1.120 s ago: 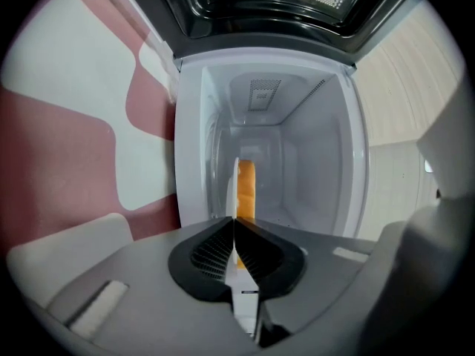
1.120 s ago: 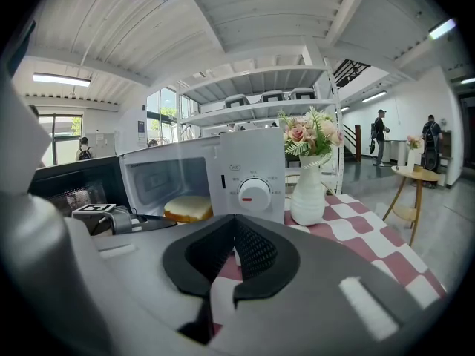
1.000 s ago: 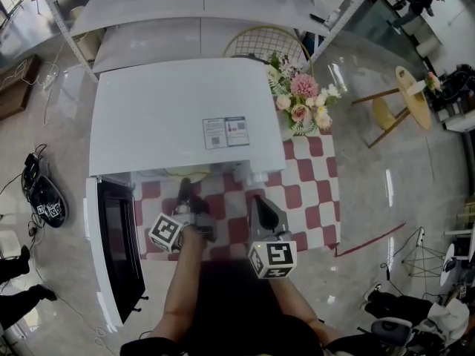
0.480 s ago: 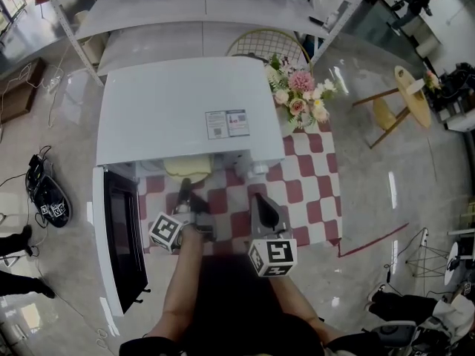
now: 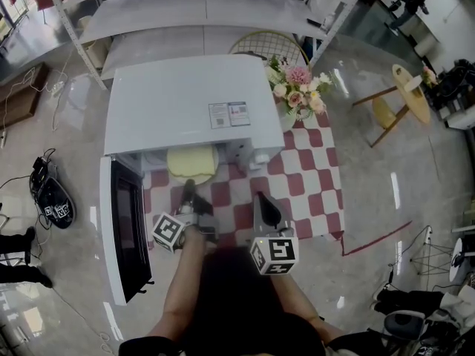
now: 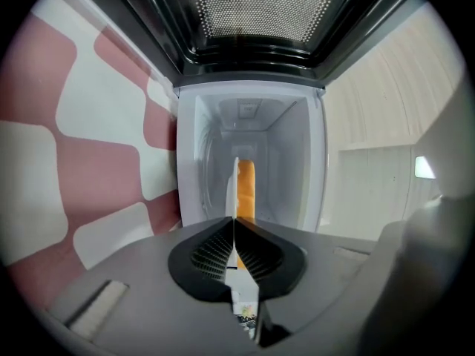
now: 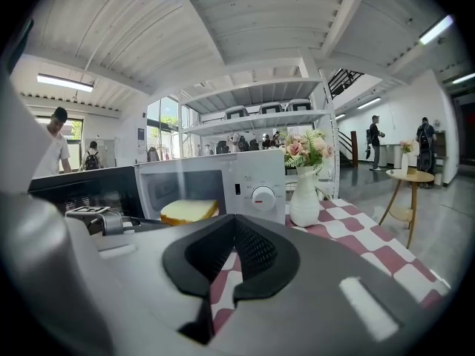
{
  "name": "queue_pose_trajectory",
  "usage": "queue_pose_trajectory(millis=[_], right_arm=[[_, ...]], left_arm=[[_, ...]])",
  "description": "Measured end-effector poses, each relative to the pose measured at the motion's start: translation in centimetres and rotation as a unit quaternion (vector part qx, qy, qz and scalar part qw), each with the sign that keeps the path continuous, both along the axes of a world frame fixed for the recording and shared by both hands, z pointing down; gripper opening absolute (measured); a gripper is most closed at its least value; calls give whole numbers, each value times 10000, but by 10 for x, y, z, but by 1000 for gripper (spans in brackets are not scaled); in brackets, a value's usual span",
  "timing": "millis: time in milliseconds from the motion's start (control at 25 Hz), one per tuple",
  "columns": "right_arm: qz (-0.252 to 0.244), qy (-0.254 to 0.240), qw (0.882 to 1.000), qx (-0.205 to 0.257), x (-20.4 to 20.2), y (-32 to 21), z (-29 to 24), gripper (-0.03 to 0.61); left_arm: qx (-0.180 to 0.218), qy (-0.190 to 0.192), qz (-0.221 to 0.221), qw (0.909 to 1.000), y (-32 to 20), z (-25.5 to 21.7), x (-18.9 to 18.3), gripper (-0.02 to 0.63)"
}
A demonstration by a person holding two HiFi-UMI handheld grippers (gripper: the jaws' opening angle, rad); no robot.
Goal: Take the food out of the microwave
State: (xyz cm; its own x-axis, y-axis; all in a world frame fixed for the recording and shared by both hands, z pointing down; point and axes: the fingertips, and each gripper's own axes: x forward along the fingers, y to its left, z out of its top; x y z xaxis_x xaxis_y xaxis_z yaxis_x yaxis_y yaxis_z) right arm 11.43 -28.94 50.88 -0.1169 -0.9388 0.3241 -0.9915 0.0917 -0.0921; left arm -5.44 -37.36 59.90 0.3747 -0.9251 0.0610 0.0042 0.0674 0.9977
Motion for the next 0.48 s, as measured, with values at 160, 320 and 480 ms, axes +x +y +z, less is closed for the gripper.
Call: queue_pose_trajectory(millis=[160, 320, 480], right_arm=[[46, -8, 10000, 41, -4, 11, -3, 2], [92, 0, 9999, 53, -7, 23, -4, 2], [148, 13, 9999, 89, -10, 34, -5, 2]], left_arm=[[19, -39, 94, 9999, 11, -4, -1, 17], [97, 98, 143, 9998, 22, -11, 0, 17], [114, -11, 240, 9996, 35, -10, -5, 17]])
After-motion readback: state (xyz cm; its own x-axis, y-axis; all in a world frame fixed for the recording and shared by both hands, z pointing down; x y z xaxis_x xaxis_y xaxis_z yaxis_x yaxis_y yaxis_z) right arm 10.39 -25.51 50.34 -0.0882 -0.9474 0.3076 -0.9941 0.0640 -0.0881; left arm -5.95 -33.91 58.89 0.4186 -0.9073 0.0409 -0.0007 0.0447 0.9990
